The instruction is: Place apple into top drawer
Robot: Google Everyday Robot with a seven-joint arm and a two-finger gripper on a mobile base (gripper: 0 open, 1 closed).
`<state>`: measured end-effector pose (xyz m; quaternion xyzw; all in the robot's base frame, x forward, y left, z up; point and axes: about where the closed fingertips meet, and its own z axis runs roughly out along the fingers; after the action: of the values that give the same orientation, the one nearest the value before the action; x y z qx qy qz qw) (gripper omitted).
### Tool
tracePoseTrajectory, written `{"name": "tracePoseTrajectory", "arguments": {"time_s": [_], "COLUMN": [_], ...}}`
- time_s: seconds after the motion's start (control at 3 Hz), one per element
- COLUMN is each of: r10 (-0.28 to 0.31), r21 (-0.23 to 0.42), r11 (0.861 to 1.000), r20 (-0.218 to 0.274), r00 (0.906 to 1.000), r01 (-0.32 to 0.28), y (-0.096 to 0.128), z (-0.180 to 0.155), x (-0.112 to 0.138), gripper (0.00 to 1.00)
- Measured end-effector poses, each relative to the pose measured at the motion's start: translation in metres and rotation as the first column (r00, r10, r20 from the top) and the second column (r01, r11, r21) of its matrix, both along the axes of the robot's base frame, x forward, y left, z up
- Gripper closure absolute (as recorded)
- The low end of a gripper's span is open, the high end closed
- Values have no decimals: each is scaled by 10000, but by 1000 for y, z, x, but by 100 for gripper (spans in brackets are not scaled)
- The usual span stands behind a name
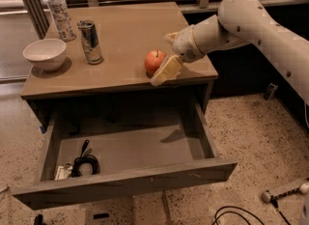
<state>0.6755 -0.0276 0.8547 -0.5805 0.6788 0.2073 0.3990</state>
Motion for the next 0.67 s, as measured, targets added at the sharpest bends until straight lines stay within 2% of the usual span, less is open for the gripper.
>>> {"name": "tracePoseTrajectory", "arguments": {"time_s": [0.33, 0.67], "r10": [46, 48], "r21": [23, 25], "r11": [10000, 10000], "r20": [8, 6], "r00": [10000, 10000], "r01": [-46, -48], "y": [8, 8], "z": [-11, -11], "x": [10, 10], "gripper": [0, 19]}}
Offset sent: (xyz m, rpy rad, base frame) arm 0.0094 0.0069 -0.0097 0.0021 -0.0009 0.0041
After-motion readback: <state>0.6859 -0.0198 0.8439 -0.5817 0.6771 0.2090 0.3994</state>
